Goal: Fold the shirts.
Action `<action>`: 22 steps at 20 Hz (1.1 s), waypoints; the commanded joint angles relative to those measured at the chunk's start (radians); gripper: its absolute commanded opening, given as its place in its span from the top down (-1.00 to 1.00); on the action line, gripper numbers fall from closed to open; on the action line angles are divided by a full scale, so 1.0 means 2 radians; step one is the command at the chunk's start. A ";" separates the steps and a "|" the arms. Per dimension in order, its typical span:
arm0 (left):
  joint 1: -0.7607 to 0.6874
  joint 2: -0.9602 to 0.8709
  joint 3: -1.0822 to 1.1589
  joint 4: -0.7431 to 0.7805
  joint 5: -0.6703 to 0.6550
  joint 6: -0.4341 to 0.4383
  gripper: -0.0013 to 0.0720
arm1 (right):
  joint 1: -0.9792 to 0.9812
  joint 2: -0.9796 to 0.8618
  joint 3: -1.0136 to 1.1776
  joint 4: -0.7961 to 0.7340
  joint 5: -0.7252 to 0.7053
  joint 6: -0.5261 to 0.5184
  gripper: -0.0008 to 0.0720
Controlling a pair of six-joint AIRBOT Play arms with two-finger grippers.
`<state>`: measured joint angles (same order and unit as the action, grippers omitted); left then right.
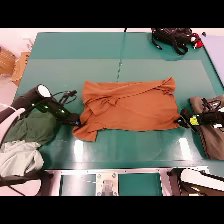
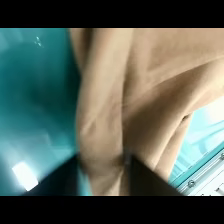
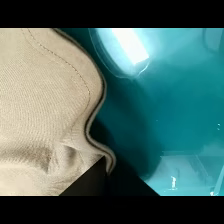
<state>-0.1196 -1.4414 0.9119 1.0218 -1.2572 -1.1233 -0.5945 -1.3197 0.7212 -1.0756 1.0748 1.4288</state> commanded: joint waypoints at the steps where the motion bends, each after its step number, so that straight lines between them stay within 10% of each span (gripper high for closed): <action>1: -0.008 0.000 -0.009 0.023 0.000 0.003 0.35 | 0.000 0.000 0.000 0.001 0.000 0.000 0.94; 4: -0.008 0.000 -0.009 0.032 -0.016 0.003 0.36 | 0.000 0.000 0.000 0.001 0.000 0.000 0.94; 6: -0.008 0.000 -0.006 0.037 -0.029 0.003 0.91 | 0.000 0.000 0.000 0.001 0.000 0.000 0.94; 17: -0.008 0.054 0.432 0.027 -0.136 -0.052 0.90 | 0.000 0.128 0.253 0.249 0.113 -0.019 0.95; 22: -0.008 0.108 0.645 0.024 -0.013 -0.160 0.90 | -0.004 0.198 0.463 0.267 0.076 0.028 0.94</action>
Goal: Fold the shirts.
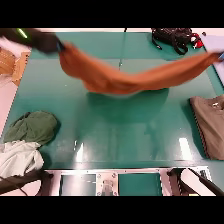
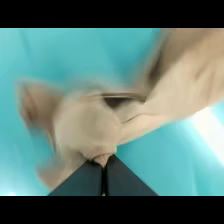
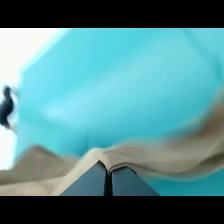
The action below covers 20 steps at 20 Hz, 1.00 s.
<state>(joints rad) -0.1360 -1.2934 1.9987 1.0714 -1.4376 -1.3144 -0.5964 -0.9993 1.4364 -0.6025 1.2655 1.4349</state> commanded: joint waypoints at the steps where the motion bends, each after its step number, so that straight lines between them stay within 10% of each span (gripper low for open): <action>1: 0.000 0.061 0.095 -0.001 0.115 -0.078 0.90 | -0.008 0.051 0.136 0.030 -0.035 0.031 0.94; 11: 0.000 0.189 0.050 0.030 0.173 -0.091 0.90 | -0.057 0.116 0.196 -0.006 -0.085 0.038 0.95; 20: -0.004 -0.022 -0.173 -0.019 0.265 -0.057 0.90 | 0.017 0.049 -0.156 -0.006 -0.141 -0.038 0.95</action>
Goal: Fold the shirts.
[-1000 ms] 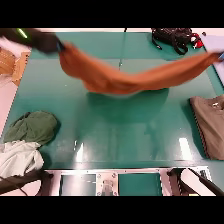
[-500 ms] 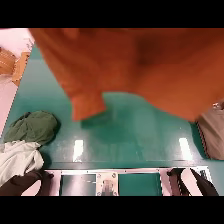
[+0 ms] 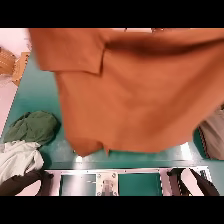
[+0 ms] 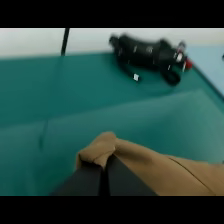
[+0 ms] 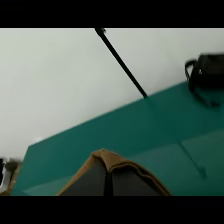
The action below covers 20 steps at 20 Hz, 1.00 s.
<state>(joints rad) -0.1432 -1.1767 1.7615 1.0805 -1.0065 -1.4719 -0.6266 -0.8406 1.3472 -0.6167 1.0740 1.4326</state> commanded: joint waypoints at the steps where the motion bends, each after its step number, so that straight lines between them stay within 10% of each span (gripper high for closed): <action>1: -0.001 -0.121 -0.054 -0.029 0.064 0.022 0.90 | 0.047 -0.064 -0.141 0.002 -0.069 -0.045 0.95; 9: -0.001 -0.294 -0.054 -0.113 0.118 0.075 0.90 | 0.090 -0.368 -0.104 0.016 -0.097 -0.078 0.94; 10: 0.000 -0.300 -0.054 -0.112 0.110 0.078 0.63 | 0.092 -0.387 -0.098 0.016 -0.097 -0.078 0.94; 11: 0.004 -0.302 -0.054 -0.113 0.098 0.084 -0.28 | 0.090 -0.397 -0.093 0.016 -0.094 -0.079 0.65; 12: 0.012 -0.300 -0.050 -0.110 0.077 0.085 -0.73 | 0.083 -0.398 -0.088 0.012 -0.084 -0.080 0.20; 20: 0.157 -0.289 0.013 -0.109 -0.277 0.092 -0.72 | -0.033 -0.306 -0.117 -0.134 0.120 -0.079 0.26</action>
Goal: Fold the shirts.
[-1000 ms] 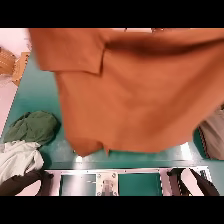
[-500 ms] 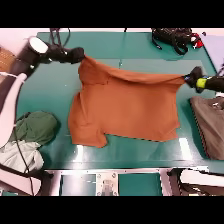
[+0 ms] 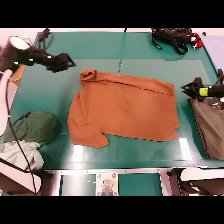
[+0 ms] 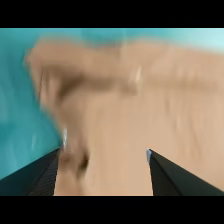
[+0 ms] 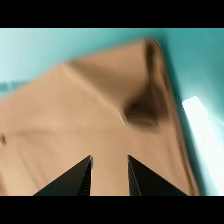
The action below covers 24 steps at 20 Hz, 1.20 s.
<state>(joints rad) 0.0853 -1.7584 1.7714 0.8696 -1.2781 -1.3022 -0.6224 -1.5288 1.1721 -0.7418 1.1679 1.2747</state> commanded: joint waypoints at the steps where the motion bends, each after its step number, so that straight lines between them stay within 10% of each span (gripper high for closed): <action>1: 0.050 0.004 -0.004 -0.005 -0.160 0.015 -0.72 | -0.046 0.067 -0.059 -0.101 0.077 0.000 0.25; 3: 0.053 0.004 -0.038 -0.006 -0.190 0.028 -0.72 | -0.074 0.124 -0.121 -0.141 0.080 0.004 -0.06; 18: 0.053 0.004 -0.160 -0.016 -0.166 0.079 -0.72 | -0.069 0.127 -0.310 -0.157 0.012 -0.002 -0.03; 20: 0.053 0.004 -0.160 -0.016 -0.171 0.079 -0.72 | -0.048 0.121 -0.310 -0.128 -0.007 -0.013 0.05; 24: 0.053 0.004 -0.160 -0.008 -0.191 0.078 -0.72 | -0.039 0.122 -0.280 -0.123 0.015 -0.022 0.94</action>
<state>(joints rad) 0.1905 -1.7508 1.4525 0.8402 -1.6348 -1.1454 -0.7170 -1.2789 0.5762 -1.0054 1.1839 1.2446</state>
